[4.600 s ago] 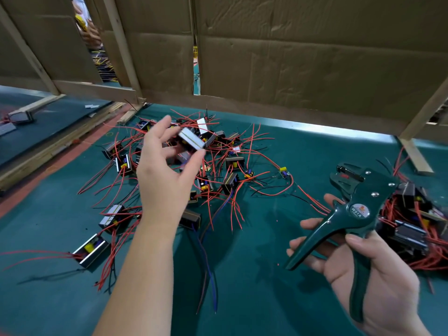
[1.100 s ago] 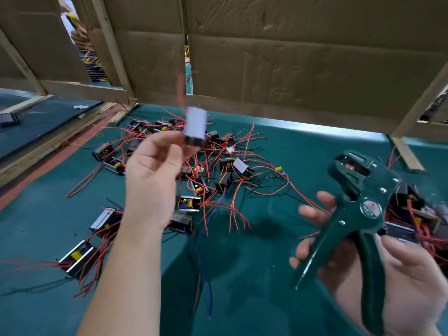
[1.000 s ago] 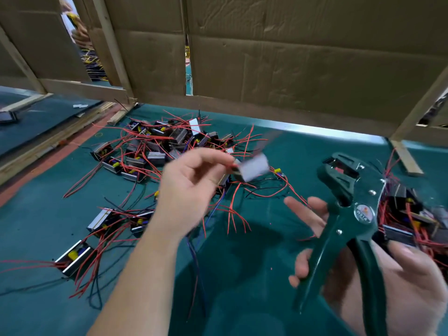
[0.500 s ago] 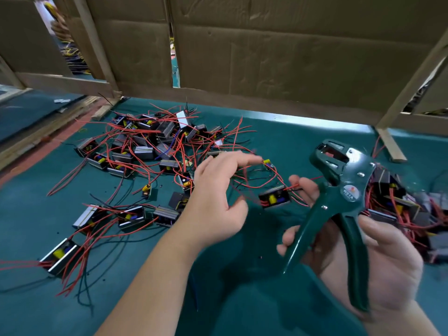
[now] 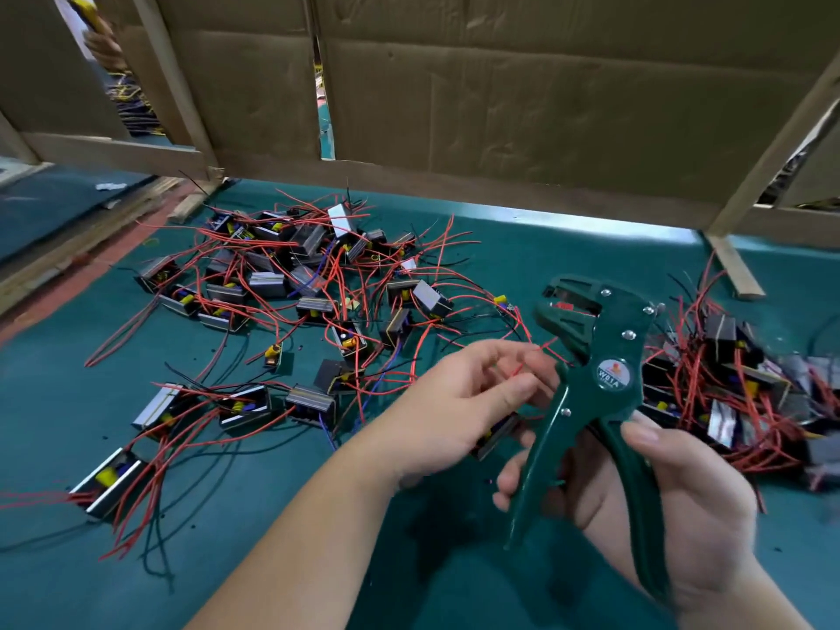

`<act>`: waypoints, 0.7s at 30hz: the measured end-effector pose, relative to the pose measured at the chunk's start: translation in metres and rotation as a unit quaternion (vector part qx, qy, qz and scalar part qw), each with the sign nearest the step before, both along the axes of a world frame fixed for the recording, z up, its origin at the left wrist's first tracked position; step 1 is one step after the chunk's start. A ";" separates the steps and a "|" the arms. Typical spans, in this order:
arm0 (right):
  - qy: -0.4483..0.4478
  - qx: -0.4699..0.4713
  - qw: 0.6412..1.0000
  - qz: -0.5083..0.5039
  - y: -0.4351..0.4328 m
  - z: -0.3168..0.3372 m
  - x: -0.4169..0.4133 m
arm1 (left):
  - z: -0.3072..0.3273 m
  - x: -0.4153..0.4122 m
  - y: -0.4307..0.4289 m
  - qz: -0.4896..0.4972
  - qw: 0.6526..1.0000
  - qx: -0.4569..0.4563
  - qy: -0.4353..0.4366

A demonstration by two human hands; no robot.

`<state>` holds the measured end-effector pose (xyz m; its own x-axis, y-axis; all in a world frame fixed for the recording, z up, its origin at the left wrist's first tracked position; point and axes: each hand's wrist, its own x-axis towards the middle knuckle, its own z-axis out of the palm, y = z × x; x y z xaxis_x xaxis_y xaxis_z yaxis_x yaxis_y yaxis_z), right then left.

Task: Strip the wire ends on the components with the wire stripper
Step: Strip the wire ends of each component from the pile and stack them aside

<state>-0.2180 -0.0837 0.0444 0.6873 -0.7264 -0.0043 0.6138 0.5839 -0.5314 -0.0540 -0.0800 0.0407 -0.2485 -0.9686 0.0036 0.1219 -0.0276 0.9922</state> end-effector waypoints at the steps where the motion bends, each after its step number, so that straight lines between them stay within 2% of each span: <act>1: 0.037 -0.012 0.999 -0.005 -0.001 -0.003 -0.001 | -0.002 0.000 0.000 -0.003 1.000 0.023 -0.007; 3: 0.153 -0.055 0.984 -0.075 -0.002 -0.004 -0.002 | -0.004 0.004 -0.002 0.013 0.996 0.070 -0.045; 7: 0.243 -0.036 0.958 -0.150 -0.015 -0.009 -0.011 | -0.008 0.015 -0.008 0.076 0.985 0.110 -0.110; 13: 0.264 -0.025 0.930 -0.256 -0.036 -0.010 -0.029 | -0.013 0.024 -0.013 0.153 0.976 0.100 -0.119; 18: 0.306 -0.073 0.888 -0.336 -0.042 -0.013 -0.034 | -0.015 0.028 -0.016 0.196 0.962 0.097 -0.164; 21: 0.329 -0.108 0.862 -0.371 -0.043 -0.016 -0.033 | -0.016 0.030 -0.016 0.201 0.962 0.093 -0.161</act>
<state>-0.2514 -0.1266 0.0280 -0.0671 -0.9974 -0.0261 0.2999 0.0048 -0.9540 -0.0241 -0.0965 0.0249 0.1863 -0.9632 -0.1937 -0.1531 -0.2232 0.9627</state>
